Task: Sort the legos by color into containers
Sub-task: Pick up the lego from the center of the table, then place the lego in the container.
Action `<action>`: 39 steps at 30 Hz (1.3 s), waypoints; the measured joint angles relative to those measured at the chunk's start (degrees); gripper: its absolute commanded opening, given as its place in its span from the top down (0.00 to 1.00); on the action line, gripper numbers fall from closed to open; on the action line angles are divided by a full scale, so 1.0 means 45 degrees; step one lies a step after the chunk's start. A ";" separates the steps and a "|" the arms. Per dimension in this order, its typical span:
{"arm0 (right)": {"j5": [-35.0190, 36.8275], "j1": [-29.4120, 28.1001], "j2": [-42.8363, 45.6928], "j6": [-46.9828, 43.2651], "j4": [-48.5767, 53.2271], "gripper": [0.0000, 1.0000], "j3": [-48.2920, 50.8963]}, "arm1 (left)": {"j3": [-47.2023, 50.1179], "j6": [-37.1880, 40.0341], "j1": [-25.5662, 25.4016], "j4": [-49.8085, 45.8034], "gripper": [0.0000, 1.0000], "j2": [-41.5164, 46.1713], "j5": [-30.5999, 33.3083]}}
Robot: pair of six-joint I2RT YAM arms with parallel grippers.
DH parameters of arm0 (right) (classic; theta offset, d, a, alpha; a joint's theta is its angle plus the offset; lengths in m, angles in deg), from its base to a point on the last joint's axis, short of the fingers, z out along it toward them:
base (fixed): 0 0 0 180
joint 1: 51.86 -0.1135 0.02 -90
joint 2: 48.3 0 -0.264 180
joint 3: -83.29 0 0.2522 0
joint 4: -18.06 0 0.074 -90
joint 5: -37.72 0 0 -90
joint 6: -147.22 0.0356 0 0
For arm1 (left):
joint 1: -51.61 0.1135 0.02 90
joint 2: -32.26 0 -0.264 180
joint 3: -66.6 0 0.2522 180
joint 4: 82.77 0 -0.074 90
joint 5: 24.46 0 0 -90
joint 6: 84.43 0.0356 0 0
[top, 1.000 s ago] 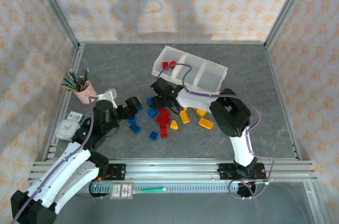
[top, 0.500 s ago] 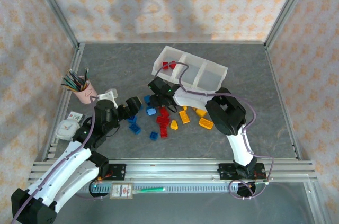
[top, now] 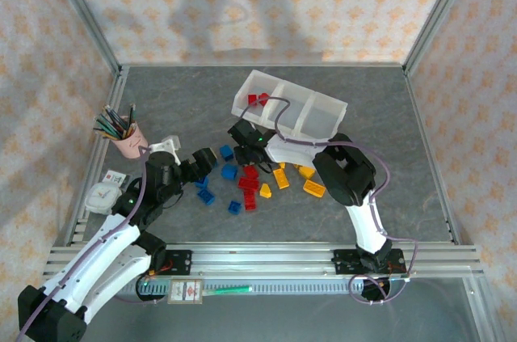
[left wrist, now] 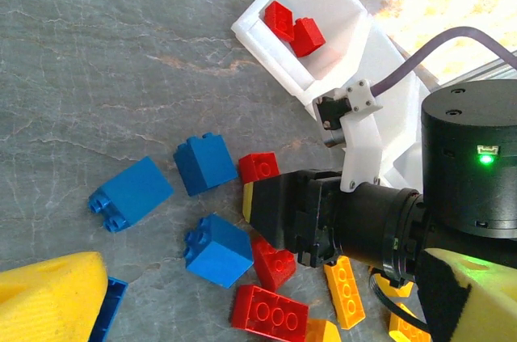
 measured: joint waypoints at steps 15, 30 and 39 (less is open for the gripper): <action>-0.0044 0.1175 0.0583 -0.0015 0.0092 0.78 -0.1020 | -0.0593 0.0053 0.0000 0.0408 0.01 -0.0894 0.0005; 0.1472 0.2487 -0.2249 -0.0170 -0.0219 0.78 -0.6931 | -0.1885 0.0155 0.0000 0.1909 0.01 -0.2958 0.0845; 0.1894 0.3162 -0.4172 -0.0549 0.0437 0.53 -0.9083 | -0.2229 0.0243 0.0000 0.2327 0.01 -0.3478 0.1268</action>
